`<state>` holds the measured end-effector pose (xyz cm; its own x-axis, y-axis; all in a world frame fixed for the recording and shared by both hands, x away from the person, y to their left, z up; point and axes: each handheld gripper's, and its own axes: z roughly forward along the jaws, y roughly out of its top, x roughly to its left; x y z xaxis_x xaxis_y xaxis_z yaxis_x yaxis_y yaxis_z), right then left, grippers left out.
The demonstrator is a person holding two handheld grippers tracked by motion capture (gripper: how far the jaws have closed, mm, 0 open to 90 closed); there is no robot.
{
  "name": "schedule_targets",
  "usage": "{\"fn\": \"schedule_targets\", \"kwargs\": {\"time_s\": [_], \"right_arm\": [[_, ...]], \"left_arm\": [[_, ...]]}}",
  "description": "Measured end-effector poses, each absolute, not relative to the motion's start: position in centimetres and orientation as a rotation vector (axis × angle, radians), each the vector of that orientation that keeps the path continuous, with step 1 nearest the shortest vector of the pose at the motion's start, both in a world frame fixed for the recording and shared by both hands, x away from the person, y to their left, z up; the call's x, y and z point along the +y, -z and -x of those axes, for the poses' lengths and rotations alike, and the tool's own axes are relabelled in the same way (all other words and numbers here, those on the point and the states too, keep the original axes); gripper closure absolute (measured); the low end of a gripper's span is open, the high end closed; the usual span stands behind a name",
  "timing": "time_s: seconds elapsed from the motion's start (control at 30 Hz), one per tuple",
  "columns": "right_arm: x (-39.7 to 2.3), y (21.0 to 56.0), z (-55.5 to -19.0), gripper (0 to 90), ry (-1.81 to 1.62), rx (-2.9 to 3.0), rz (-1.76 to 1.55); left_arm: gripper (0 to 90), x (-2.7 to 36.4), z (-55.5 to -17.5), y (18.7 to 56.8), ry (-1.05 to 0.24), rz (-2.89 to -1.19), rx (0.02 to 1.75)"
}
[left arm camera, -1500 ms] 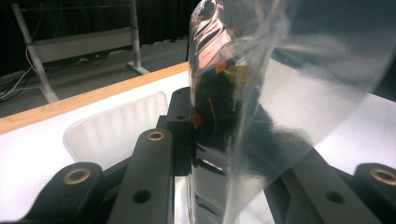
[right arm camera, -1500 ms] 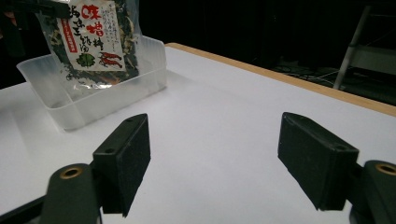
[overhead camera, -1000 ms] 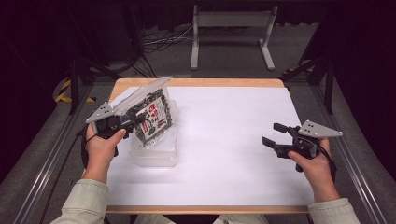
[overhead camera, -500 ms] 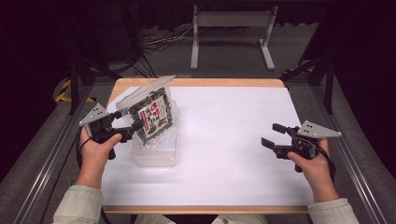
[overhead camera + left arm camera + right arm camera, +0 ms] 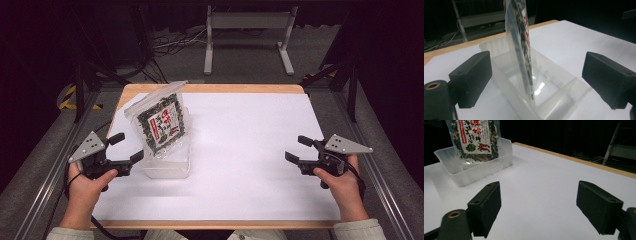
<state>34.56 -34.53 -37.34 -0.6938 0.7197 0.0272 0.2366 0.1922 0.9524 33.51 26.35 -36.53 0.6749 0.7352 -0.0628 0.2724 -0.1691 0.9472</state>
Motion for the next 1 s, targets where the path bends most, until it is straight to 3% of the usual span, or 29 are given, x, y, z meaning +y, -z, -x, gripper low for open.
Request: {"fn": "schedule_targets", "kwargs": {"time_s": [0.4, 0.77, 1.0], "right_arm": [[-35.9, 40.3, -33.1, 18.3, -1.503, 2.028, -0.924], [-36.1, 43.1, -32.9, 17.8, -1.470, 2.032, -0.974], [-35.8, 43.5, -33.1, 17.5, -1.462, 2.044, -0.970]], "left_arm": [[8.4, 28.6, -31.3, 42.4, -0.460, -1.722, 0.925], [8.5, 28.3, -31.8, 44.9, -0.478, -1.841, 0.932], [8.7, 28.3, -31.8, 45.1, -0.464, -1.831, 0.934]]}}
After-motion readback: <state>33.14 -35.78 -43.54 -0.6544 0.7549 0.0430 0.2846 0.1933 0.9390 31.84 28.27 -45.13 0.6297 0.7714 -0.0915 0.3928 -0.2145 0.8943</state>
